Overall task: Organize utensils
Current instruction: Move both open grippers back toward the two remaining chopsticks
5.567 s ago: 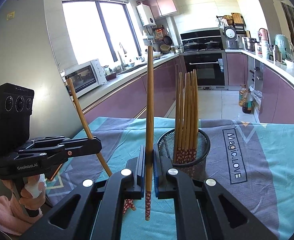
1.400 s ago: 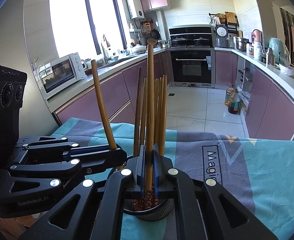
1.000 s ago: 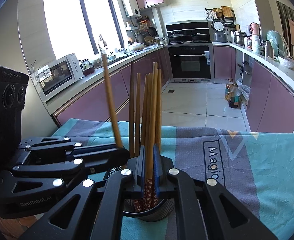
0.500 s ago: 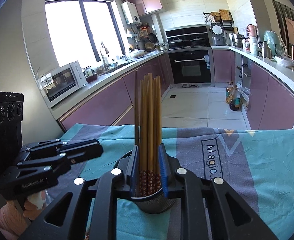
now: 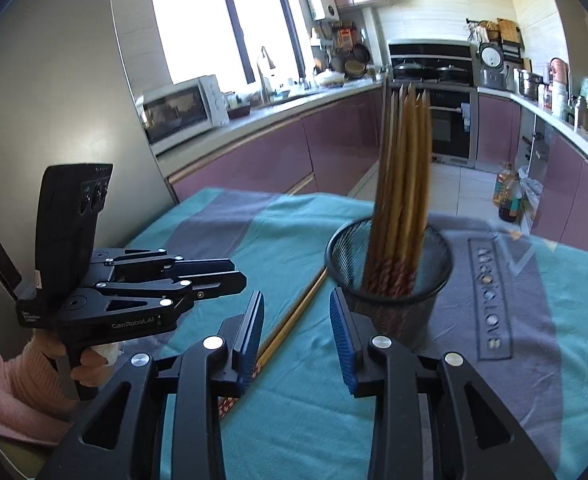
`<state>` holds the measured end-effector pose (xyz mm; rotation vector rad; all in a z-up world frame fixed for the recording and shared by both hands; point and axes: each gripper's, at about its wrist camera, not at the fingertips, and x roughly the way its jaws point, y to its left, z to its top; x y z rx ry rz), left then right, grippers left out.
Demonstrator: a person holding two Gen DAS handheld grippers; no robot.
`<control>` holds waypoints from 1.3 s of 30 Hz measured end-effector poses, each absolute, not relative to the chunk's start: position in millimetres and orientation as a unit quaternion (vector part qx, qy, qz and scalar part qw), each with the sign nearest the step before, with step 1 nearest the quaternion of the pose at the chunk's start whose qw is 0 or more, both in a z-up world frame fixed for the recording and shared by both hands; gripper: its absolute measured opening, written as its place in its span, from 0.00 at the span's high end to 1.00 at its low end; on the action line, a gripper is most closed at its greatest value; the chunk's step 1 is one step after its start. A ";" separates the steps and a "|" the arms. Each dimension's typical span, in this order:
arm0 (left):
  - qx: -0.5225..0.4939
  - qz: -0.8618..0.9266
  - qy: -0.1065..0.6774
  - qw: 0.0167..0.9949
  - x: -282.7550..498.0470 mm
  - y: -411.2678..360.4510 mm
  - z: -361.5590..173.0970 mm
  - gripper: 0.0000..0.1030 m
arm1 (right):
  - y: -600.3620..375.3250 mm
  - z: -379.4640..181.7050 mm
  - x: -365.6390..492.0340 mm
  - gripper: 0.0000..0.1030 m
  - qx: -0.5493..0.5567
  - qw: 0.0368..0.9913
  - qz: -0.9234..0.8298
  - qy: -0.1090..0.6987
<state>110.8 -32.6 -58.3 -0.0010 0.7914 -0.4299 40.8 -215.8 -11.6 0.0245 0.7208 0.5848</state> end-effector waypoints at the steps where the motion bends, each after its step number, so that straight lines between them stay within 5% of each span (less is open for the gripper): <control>1: -0.002 -0.203 0.389 0.899 110.0 -30.6 -66.0 0.77 | -210.8 -19.3 41.7 0.68 0.014 0.889 0.285 0.358; 11: -0.018 -0.186 0.414 0.891 105.0 -14.8 -100.6 0.77 | -168.9 -71.2 53.9 0.68 0.006 0.862 0.276 0.424; 39: 0.015 -0.221 0.448 0.866 123.4 -58.0 -116.7 0.77 | -181.9 -80.8 53.4 0.68 0.001 0.869 0.238 0.434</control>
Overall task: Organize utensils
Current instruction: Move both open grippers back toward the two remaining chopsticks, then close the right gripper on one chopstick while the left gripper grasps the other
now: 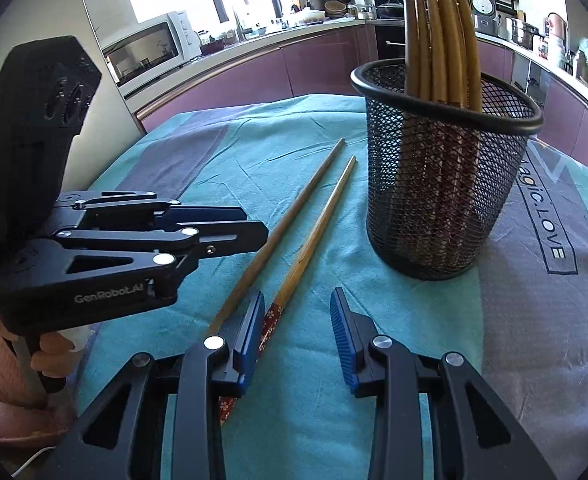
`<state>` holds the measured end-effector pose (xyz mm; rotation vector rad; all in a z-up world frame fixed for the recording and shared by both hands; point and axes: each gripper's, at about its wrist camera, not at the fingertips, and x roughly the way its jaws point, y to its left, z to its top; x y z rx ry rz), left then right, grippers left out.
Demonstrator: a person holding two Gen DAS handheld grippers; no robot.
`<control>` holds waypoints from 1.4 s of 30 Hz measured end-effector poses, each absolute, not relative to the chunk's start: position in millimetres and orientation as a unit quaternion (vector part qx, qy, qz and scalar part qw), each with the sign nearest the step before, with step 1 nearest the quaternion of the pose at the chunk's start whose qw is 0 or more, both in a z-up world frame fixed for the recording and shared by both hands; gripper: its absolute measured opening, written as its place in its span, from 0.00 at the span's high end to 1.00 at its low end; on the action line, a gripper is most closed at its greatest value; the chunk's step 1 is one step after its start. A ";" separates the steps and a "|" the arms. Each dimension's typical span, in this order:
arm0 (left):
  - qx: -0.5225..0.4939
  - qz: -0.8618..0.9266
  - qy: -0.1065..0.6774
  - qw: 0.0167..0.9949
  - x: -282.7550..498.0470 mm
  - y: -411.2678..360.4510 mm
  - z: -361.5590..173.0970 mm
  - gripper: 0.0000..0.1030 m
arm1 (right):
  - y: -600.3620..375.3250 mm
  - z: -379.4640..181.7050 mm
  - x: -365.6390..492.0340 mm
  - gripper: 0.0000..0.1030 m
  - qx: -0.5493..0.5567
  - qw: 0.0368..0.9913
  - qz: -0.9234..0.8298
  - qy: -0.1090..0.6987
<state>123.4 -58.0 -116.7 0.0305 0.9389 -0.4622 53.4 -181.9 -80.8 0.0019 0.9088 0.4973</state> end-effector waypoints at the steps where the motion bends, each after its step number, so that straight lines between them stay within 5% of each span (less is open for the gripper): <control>1: 0.014 -0.221 0.451 0.864 124.8 -59.4 -117.8 0.77 | -181.9 -80.8 53.4 0.68 0.000 0.869 0.238 0.434; 11: 0.020 -0.214 0.462 0.860 133.7 -67.7 -126.2 0.79 | -180.8 -82.0 54.3 0.68 0.000 0.869 0.240 0.434; 16: 0.006 -0.211 0.466 0.859 130.5 -65.1 -127.0 0.90 | -183.0 -81.3 54.9 0.69 0.001 0.869 0.240 0.434; 42: 0.012 -0.187 0.470 0.863 117.0 -53.0 -128.5 0.88 | -179.9 -80.3 82.3 0.72 0.015 0.868 0.227 0.441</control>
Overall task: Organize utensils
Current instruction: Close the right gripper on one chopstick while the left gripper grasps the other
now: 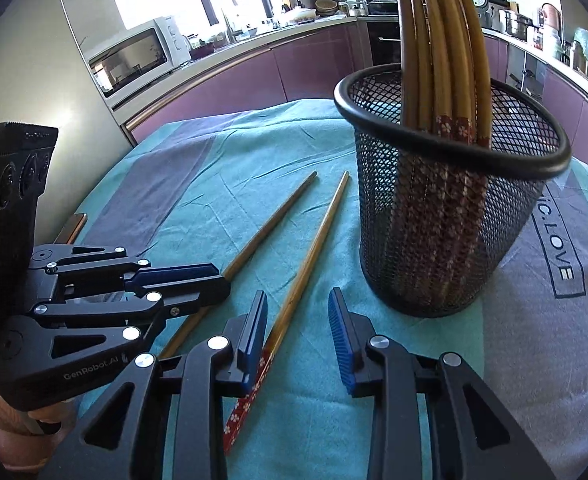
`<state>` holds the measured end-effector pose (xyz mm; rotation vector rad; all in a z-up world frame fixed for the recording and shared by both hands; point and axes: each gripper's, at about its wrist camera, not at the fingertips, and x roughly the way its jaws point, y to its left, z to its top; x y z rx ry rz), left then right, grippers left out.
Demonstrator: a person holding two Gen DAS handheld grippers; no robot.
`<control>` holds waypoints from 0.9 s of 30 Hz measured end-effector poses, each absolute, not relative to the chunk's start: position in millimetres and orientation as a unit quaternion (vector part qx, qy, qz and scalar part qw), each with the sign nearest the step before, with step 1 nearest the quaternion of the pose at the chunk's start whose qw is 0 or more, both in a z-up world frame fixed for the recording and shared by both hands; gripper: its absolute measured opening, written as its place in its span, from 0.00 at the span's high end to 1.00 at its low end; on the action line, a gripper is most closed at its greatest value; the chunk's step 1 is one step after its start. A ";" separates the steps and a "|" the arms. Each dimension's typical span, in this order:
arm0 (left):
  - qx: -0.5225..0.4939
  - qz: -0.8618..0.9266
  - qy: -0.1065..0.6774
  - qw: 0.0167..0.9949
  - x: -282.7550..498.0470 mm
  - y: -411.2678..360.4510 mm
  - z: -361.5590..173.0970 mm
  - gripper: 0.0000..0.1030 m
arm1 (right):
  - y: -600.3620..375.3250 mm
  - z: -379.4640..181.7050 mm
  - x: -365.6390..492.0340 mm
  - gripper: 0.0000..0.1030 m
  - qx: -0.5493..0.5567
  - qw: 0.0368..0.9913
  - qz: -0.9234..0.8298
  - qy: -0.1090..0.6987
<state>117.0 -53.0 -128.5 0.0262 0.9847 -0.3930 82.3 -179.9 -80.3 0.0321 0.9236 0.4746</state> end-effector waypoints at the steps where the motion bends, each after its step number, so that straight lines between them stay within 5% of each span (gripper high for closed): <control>1: 0.013 -0.188 0.469 0.863 119.2 -53.2 -128.5 0.88 | -179.0 -80.4 83.6 0.73 0.016 0.868 0.226 0.442; 9: 0.012 -0.188 0.470 0.862 134.6 -55.9 -128.6 0.89 | -172.0 -81.4 94.4 0.74 0.017 0.869 0.220 0.442; 17: 0.010 -0.178 0.470 0.864 138.8 -60.8 -127.7 0.90 | -174.3 -84.8 97.9 0.90 0.041 0.869 0.213 0.444; 27: -0.008 -0.168 0.474 0.865 134.3 -57.6 -129.1 0.92 | -188.2 -80.3 88.8 0.95 0.078 0.877 0.210 0.426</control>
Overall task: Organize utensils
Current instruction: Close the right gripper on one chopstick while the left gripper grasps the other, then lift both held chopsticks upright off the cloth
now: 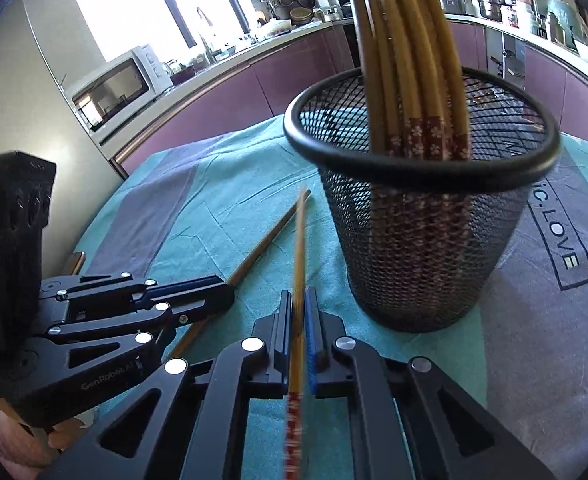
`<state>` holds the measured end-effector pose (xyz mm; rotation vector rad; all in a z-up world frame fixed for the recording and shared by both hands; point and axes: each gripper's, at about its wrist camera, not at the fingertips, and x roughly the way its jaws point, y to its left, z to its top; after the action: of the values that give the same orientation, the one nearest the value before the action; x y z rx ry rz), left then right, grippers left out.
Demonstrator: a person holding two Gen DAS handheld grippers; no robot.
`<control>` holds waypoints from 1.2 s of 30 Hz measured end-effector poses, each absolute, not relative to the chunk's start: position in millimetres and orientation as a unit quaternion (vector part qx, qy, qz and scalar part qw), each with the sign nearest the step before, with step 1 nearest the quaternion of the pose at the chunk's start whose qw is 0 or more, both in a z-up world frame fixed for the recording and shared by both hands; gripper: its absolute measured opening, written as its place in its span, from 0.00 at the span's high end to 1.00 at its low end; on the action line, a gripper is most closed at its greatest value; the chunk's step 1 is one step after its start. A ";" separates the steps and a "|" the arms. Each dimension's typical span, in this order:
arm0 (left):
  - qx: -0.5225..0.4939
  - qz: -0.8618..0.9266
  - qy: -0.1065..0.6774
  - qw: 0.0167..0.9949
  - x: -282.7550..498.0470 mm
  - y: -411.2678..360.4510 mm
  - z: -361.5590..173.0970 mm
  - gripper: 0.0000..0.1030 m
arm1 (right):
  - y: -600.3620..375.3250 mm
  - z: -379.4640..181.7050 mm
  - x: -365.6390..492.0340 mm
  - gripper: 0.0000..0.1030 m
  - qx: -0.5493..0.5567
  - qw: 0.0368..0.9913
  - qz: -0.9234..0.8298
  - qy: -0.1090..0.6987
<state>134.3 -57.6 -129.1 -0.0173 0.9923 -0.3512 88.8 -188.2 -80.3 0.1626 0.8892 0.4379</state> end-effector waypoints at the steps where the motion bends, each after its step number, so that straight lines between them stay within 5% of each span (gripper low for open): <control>1: -0.009 -0.168 0.474 0.865 132.7 -57.3 -129.7 0.92 | -189.1 -78.9 87.6 0.95 0.079 0.876 0.213 0.425; 36: 0.026 -0.158 0.453 0.877 125.5 -71.5 -121.9 0.92 | -184.6 -71.9 73.2 0.94 0.048 0.872 0.249 0.420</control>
<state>125.5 -71.5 -121.9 0.0534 0.9447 -0.3301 73.2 -184.6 -71.9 0.1003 0.8772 0.5208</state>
